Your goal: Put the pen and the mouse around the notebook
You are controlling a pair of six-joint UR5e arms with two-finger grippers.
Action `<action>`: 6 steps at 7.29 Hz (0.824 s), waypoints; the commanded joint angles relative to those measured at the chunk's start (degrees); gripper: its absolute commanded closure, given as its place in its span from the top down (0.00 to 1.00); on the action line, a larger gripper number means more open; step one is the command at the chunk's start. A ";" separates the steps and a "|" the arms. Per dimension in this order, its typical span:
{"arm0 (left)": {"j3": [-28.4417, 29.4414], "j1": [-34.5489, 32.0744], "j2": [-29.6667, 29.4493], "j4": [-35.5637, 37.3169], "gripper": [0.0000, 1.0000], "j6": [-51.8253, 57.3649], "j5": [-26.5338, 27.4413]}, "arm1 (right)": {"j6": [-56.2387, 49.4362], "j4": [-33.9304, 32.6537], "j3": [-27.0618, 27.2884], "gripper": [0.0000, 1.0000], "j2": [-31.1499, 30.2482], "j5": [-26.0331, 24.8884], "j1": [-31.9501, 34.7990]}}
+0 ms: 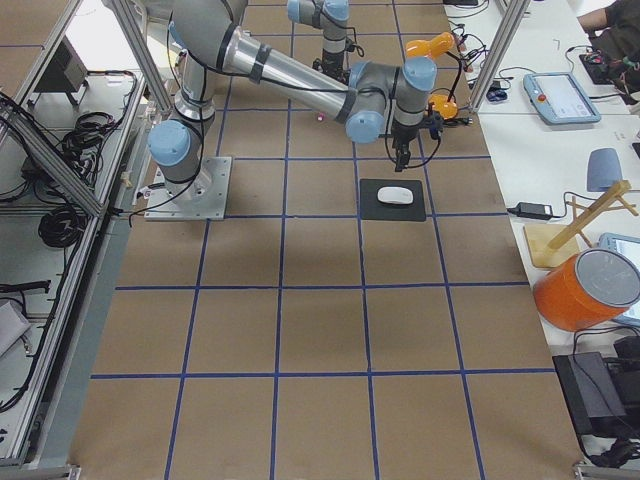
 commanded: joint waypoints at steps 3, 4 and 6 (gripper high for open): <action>6.21 12.40 16.62 -21.35 1.00 41.92 -0.93 | 9.51 14.90 -1.20 1.00 -15.74 -1.84 8.65; 10.42 14.34 18.83 -28.19 1.00 50.51 -2.24 | 12.95 14.86 -1.55 1.00 -15.66 -2.24 11.64; 19.29 15.32 18.78 -37.62 1.00 59.55 -1.81 | 13.42 15.90 -6.80 1.00 -12.60 -1.99 11.76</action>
